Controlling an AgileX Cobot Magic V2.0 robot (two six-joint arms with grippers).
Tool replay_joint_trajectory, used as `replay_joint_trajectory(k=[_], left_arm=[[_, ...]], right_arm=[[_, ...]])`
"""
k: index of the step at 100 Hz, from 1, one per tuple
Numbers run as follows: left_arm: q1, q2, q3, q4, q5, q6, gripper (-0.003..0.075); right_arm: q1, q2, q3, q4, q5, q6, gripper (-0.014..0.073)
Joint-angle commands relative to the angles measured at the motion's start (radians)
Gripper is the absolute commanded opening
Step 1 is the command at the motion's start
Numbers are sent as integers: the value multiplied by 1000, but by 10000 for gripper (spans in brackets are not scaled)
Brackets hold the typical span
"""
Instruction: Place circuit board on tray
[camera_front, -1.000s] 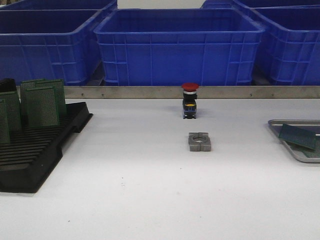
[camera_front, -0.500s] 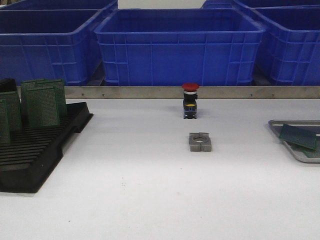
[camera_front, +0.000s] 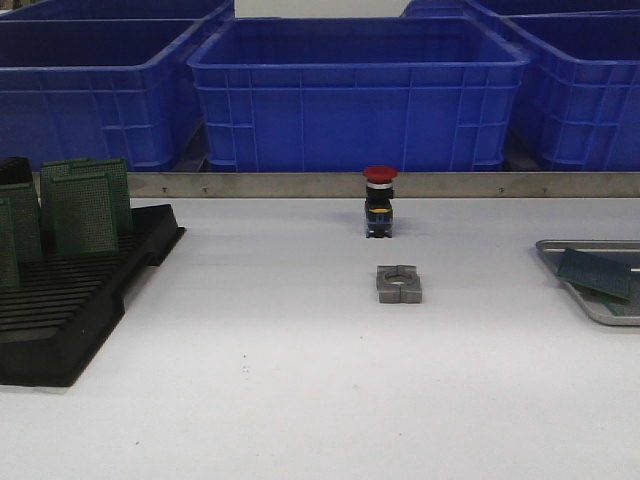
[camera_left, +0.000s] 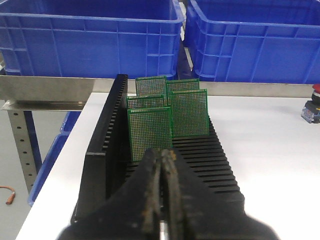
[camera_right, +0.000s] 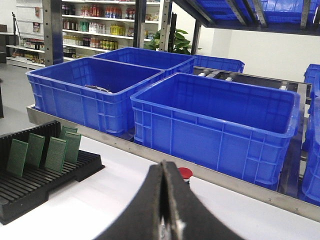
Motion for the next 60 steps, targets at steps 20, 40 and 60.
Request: replay_joint_trajectory(k=[20, 40, 60], left_arm=[[-4, -31, 48, -11, -73, -11, -20], [-4, -31, 48, -11, -73, -11, -20], [-4, -31, 48, -11, -73, -11, -20]], right_arm=[[3, 9, -28, 18, -3, -2, -61], [3, 9, -28, 18, -3, -2, -61], [3, 9, -28, 18, -3, -2, -61]])
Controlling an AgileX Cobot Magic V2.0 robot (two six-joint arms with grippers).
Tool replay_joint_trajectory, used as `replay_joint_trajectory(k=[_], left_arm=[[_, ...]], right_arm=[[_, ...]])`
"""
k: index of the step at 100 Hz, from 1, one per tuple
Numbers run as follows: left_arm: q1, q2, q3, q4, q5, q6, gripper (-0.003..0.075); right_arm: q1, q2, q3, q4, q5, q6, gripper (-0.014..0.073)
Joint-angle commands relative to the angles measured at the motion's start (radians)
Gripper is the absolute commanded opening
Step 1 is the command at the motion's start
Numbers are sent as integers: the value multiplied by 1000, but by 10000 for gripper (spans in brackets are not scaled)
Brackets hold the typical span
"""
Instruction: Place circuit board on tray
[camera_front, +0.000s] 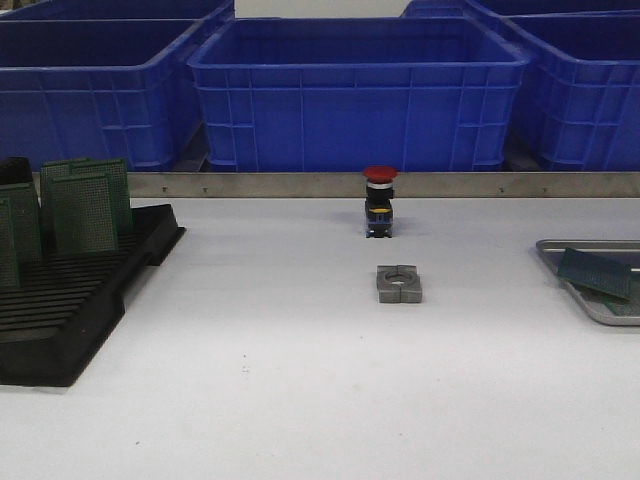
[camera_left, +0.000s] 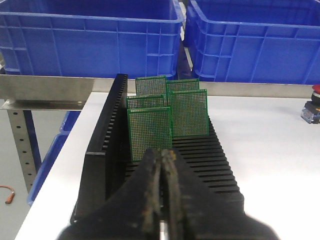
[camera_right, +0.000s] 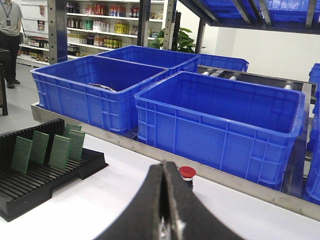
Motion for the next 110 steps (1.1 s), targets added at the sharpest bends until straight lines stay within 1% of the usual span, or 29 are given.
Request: replay_joint_trajectory(k=[1, 19, 32, 37, 43, 49, 50, 54, 56, 62, 64, 68, 72, 74, 76, 79, 82, 86, 89, 110], left_arm=[[-4, -31, 48, -7, -73, -11, -20], [-4, -31, 48, -7, -73, -11, -20], [-4, -31, 48, -7, -73, -11, -20], [-4, -31, 48, -7, -73, -11, -20], [-4, -31, 48, -7, -73, -11, -20], [-4, -31, 48, -7, -73, -11, -20], [-4, -31, 48, -7, -73, -11, -20], [-4, -31, 48, -7, -73, -11, -20], [-4, -31, 48, -7, -73, -11, -20], [-4, -31, 48, -7, -73, -11, -20], [-4, -31, 48, -7, -73, -11, -20], [-4, -31, 48, -7, -73, -11, -20], [-4, -31, 48, -7, -73, -11, -20], [-4, -31, 48, -7, -73, -11, -20], [-4, -31, 48, -7, -73, -11, -20], [-4, -31, 48, -7, -73, -11, -20], [-4, -31, 48, -7, -73, -11, -20], [-4, -31, 48, -7, -73, -11, -20], [-4, -31, 48, -7, -73, -11, -20], [-4, -31, 48, -7, -73, -11, -20]], right_arm=[[3, 9, -28, 20, -16, -2, -61], [3, 9, -23, 20, -29, -2, -61], [-27, 9, 41, 9, -230, 7, -61], [-54, 8, 71, -26, -278, 33, -61], [-91, 5, 105, -144, -286, 110, -61], [-129, -2, 130, -300, -261, 263, -61], [-133, -4, 135, -343, -258, 284, -61], [-150, -16, 151, -482, -240, 421, -61], [-156, -24, 156, -531, -236, 496, -61], [-163, -54, 189, -756, -249, 724, -61], [-163, -61, 205, -832, -258, 773, -61], [-163, -83, 246, -979, -303, 914, -61], [-162, -109, 289, -1085, -375, 1063, -61], [-162, -124, 286, -1147, -341, 1133, -61], [-162, -139, 280, -1214, -304, 1174, -61], [-162, -158, 281, -1287, -307, 1263, -61], [-162, -179, 282, -1355, -298, 1322, -61], [-162, -179, 282, -1402, -302, 1377, -61], [-162, -175, 282, -1425, -308, 1390, -61], [-162, -178, 282, -1423, -309, 1387, -61]])
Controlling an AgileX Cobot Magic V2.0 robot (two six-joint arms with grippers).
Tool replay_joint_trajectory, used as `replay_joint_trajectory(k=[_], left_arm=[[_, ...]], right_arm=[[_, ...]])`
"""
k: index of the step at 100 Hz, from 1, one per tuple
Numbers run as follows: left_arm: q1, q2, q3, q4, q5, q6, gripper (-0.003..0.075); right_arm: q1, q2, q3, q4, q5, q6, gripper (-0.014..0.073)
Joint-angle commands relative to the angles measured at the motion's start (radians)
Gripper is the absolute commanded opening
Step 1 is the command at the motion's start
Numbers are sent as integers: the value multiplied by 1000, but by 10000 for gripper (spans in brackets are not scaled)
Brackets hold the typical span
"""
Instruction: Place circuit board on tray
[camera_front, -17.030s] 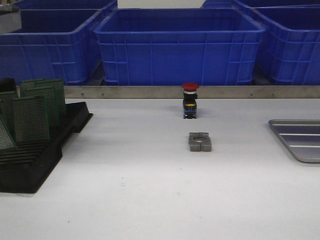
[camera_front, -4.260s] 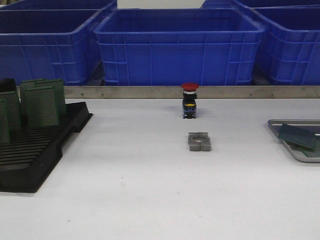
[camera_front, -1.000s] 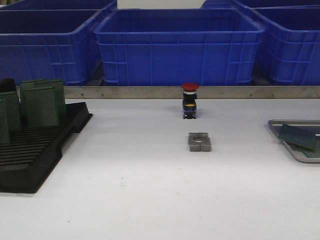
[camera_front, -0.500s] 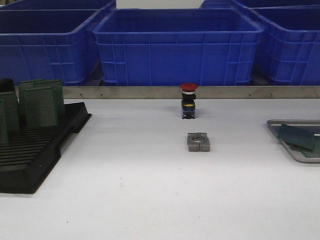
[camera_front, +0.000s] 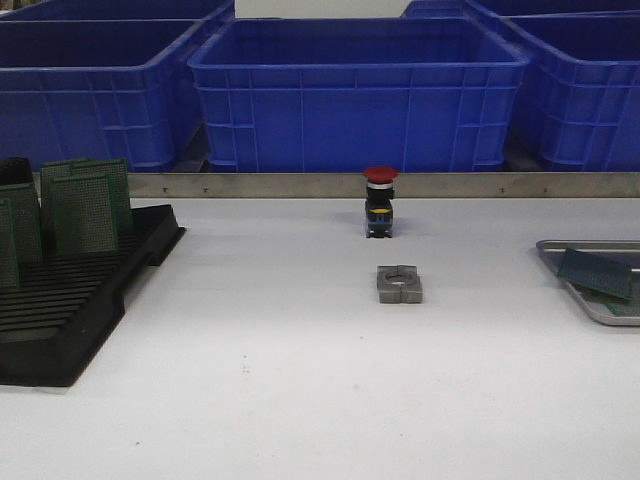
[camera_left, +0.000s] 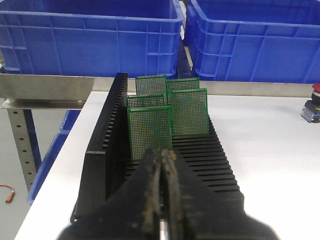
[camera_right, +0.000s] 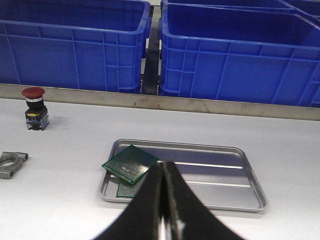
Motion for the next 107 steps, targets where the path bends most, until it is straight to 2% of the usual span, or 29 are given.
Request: replay_joint_trajectory(k=[1, 35, 107], left_arm=[[-4, -31, 48, -7, -77, -11, -20], [-4, -31, 48, -7, -77, -11, -20], [-4, -31, 48, -7, -77, -11, -20]], right_arm=[[-2, -27, -10, -19, -79, 12, -61], [-2, -27, -11, 110, -39, -72, -61], [-2, -26, -12, 110, -29, -72, -61]])
